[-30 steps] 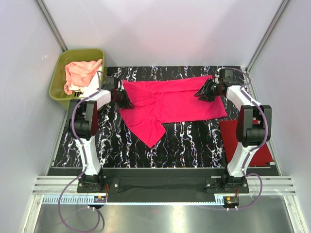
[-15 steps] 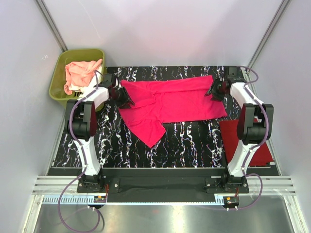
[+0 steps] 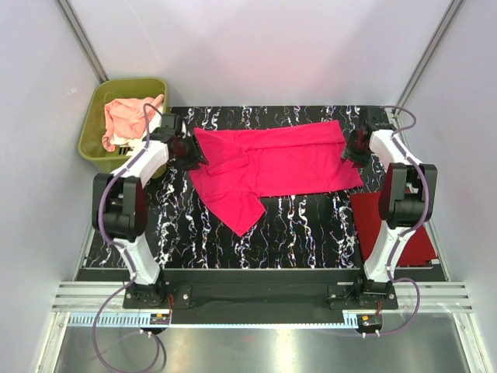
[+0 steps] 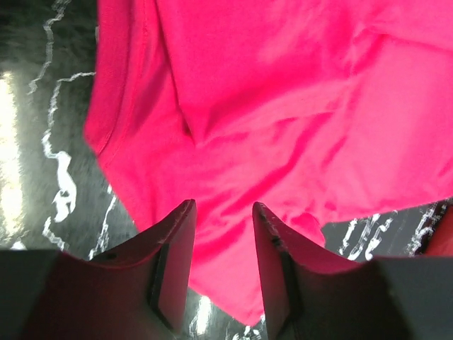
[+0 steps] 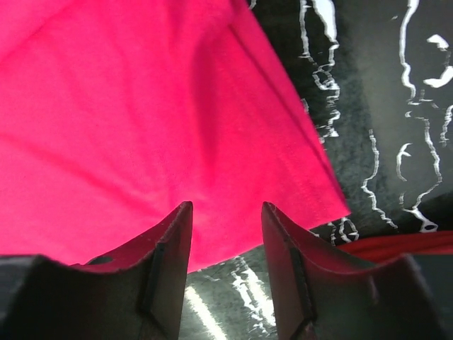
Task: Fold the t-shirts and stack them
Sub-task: Fold the tshirt
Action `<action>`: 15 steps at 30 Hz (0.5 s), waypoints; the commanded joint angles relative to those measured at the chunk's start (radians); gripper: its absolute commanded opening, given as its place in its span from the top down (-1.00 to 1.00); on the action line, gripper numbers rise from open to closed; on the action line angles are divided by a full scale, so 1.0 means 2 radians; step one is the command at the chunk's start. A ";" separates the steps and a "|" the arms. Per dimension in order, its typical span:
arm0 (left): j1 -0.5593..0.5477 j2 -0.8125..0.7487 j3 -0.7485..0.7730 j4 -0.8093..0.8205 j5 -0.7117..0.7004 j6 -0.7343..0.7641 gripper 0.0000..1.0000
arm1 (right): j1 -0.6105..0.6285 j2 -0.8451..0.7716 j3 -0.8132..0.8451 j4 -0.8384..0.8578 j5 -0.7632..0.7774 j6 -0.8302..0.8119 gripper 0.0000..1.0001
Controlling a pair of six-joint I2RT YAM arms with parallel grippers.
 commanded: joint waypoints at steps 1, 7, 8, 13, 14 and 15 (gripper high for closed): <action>-0.008 0.044 -0.017 0.036 0.000 -0.016 0.16 | -0.001 0.016 -0.001 0.005 0.033 -0.012 0.06; -0.003 0.099 0.009 0.026 -0.023 -0.045 0.17 | -0.009 0.033 -0.022 0.020 0.031 -0.003 0.58; -0.002 0.104 0.015 0.024 -0.027 -0.045 0.18 | -0.009 0.036 -0.024 0.020 0.030 -0.004 0.63; 0.001 0.114 0.023 -0.001 -0.040 -0.057 0.18 | -0.024 0.042 -0.056 0.010 0.046 0.019 1.00; 0.002 0.120 0.025 -0.006 -0.041 -0.058 0.19 | -0.029 0.037 -0.065 0.011 0.049 0.022 1.00; 0.006 0.123 0.026 -0.012 -0.045 -0.059 0.20 | -0.031 0.028 -0.073 0.010 0.051 0.023 1.00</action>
